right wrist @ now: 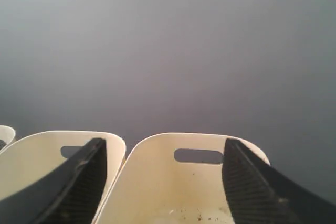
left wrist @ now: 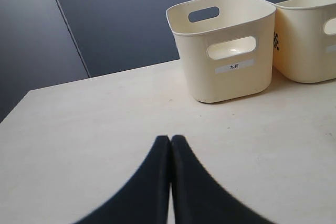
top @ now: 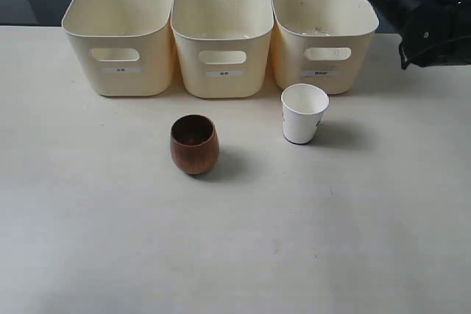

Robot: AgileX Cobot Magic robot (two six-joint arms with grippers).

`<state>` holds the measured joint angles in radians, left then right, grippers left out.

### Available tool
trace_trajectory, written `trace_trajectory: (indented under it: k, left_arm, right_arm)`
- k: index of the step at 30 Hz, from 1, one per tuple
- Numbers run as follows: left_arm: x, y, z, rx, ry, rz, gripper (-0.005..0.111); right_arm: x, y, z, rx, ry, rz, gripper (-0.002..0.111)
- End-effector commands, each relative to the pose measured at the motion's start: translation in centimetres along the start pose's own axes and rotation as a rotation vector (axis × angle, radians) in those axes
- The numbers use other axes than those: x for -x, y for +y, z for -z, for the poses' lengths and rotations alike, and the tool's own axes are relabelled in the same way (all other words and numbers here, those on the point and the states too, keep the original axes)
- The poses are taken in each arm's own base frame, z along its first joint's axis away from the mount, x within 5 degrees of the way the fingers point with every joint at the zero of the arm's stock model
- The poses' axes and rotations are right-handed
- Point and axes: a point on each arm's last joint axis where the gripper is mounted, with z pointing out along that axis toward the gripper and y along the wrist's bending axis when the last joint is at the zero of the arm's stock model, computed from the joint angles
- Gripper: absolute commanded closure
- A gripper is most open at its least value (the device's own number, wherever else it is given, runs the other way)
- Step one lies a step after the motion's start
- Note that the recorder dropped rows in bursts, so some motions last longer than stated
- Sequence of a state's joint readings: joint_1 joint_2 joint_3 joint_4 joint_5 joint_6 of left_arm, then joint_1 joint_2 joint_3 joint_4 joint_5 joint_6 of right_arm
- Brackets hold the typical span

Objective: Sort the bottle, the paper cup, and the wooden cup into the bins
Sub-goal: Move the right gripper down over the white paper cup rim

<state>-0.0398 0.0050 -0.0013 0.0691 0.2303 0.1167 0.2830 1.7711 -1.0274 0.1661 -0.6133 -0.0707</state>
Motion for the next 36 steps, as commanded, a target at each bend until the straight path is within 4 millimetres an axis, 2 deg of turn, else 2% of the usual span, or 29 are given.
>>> trace_trajectory:
  k: [1, 5, 11, 22, 26, 30, 36]
  left_arm:
    - [0.0, 0.0, 0.0, -0.002, -0.01, 0.001, 0.107]
    - [0.0, 0.0, 0.0, -0.002, -0.01, 0.001, 0.107]
    - [0.0, 0.0, 0.0, -0.002, -0.01, 0.001, 0.107]
    - [0.0, 0.0, 0.0, -0.002, -0.01, 0.001, 0.107]
    - [0.0, 0.0, 0.0, -0.002, -0.01, 0.001, 0.107]
    - [0.0, 0.0, 0.0, -0.002, -0.01, 0.001, 0.107]
    - [0.0, 0.0, 0.0, -0.002, -0.01, 0.001, 0.107]
  right_arm:
    - [2.2, 0.2, 1.5, 0.017, 0.07, -0.008, 0.047]
    - [3.9, 0.3, 3.2, 0.037, 0.151, -0.014, 0.047]
    - [4.4, 0.5, 5.2, 0.061, 0.317, -0.019, 0.047]
    - [1.6, 1.2, 7.0, 0.092, 0.699, -0.15, 0.047]
    - [1.2, 1.4, 7.4, 0.104, 0.768, -0.163, 0.047]
    - [0.6, 1.4, 7.3, 0.104, 0.802, -0.169, 0.047]
    - [-2.5, 1.4, 6.0, 0.09, 0.892, -0.184, 0.047]
